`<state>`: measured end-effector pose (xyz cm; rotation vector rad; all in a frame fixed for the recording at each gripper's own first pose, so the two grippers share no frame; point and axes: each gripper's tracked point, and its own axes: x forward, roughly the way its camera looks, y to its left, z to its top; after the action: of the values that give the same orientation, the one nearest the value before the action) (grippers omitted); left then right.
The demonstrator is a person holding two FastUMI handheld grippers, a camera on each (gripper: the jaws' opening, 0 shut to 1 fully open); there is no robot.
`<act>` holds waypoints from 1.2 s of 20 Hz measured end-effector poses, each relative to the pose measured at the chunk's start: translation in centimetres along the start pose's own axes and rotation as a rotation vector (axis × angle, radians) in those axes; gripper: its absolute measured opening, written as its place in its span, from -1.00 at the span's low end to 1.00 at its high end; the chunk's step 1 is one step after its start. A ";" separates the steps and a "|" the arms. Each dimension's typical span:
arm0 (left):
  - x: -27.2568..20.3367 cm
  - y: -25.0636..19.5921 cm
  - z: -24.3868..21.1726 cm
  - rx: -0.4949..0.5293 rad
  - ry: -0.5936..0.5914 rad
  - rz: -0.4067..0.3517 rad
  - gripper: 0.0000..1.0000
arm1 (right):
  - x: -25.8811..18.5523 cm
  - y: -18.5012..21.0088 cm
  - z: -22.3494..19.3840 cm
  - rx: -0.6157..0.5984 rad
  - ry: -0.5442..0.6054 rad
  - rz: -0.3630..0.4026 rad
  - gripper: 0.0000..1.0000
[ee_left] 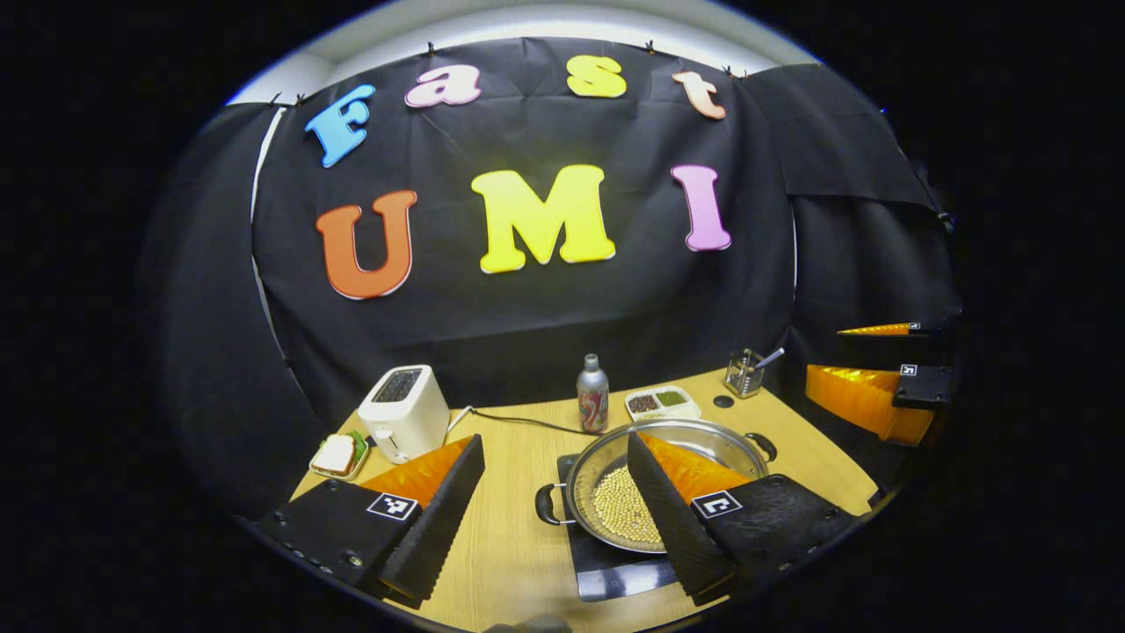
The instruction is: First push the handle of the pot to place it horizontally, then grasp the pot with both hands and set it on the induction cooktop.
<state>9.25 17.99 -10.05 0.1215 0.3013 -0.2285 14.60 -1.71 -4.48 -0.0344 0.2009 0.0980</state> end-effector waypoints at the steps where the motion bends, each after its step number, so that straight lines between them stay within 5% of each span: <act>1: -1.4 0.8 1.4 0.005 -0.037 0.003 0.94 | -1.4 0.5 1.6 -0.005 -0.034 -0.002 0.62; 3: -4.2 2.2 4.4 0.007 -0.110 0.016 0.94 | -4.1 1.4 4.6 -0.009 -0.107 -0.010 1.00; 10: -14.4 8.0 10.1 -0.055 -0.278 0.035 0.94 | -13.4 2.8 11.2 0.062 -0.280 -0.058 1.00; 16: -20.1 12.0 8.9 -0.116 -0.282 0.076 0.93 | -18.5 1.7 10.4 0.131 -0.299 -0.126 1.00; 24: -21.7 12.0 9.0 -0.137 -0.288 0.087 0.90 | -20.7 0.0 9.4 0.144 -0.292 -0.174 1.00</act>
<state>-5.51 32.69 6.19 -0.0348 0.0244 -0.1362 -3.77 -3.24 8.87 0.1051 -0.0875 -0.0852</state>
